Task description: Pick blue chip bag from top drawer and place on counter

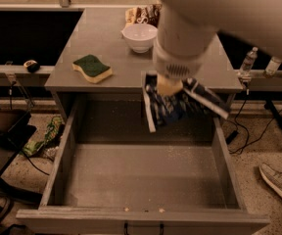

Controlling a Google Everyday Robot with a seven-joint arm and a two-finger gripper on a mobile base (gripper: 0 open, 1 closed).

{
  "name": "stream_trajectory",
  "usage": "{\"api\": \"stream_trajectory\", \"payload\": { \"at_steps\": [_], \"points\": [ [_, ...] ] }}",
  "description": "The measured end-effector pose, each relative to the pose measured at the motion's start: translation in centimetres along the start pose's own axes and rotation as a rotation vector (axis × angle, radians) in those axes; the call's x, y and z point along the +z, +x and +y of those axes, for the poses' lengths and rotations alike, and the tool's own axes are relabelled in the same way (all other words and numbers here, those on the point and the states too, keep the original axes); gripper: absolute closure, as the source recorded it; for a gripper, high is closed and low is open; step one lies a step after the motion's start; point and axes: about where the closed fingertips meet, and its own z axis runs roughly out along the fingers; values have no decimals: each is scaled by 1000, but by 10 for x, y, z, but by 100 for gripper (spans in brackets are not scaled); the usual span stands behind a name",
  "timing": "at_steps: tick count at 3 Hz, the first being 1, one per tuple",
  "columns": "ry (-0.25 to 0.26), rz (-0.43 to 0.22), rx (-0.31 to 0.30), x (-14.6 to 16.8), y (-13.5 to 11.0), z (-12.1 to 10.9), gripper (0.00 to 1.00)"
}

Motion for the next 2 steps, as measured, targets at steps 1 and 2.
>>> {"api": "stream_trajectory", "payload": {
  "at_steps": [1, 2],
  "points": [
    [27, 27, -32, -44, -28, -40, 100],
    [49, 41, -15, -88, -27, -73, 100]
  ]
}}
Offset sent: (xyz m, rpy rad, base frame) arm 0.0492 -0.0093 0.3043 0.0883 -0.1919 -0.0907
